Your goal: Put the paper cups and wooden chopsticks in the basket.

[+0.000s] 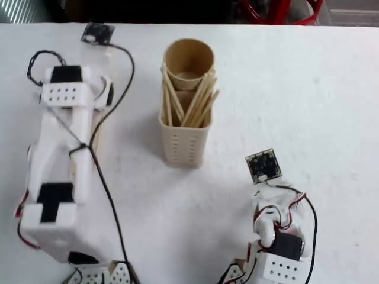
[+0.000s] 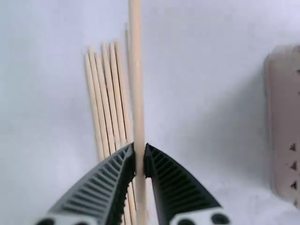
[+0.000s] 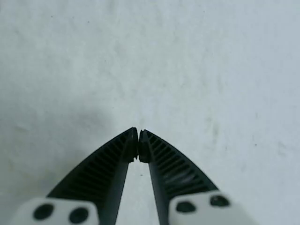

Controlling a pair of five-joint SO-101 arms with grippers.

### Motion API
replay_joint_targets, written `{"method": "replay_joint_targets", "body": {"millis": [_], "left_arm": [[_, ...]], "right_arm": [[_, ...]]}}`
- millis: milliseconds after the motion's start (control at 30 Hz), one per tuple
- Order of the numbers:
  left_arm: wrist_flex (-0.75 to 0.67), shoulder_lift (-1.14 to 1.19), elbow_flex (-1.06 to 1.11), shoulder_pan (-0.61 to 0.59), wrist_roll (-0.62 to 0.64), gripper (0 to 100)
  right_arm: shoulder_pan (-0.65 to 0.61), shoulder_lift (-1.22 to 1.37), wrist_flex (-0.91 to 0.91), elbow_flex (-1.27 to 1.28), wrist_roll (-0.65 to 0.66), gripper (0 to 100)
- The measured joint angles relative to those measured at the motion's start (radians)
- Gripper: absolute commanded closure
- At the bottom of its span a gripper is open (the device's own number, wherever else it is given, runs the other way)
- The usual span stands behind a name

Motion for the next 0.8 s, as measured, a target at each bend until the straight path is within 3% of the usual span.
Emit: {"method": "replay_joint_targets", "body": {"millis": [300, 533, 800], "left_arm": [[-0.002, -0.361, -0.02, 0.256, 0.064, 98], [-0.167, -0.482, -0.057, 0.44, 0.069, 98], [-0.365, -0.482, -0.057, 0.529, 0.069, 98]], "right_arm": [[0.0, 0.0, 0.0, 0.0, 0.0, 98.1], [0.0, 0.0, 0.0, 0.0, 0.0, 98.1], [0.0, 0.0, 0.0, 0.0, 0.0, 98.1]]}}
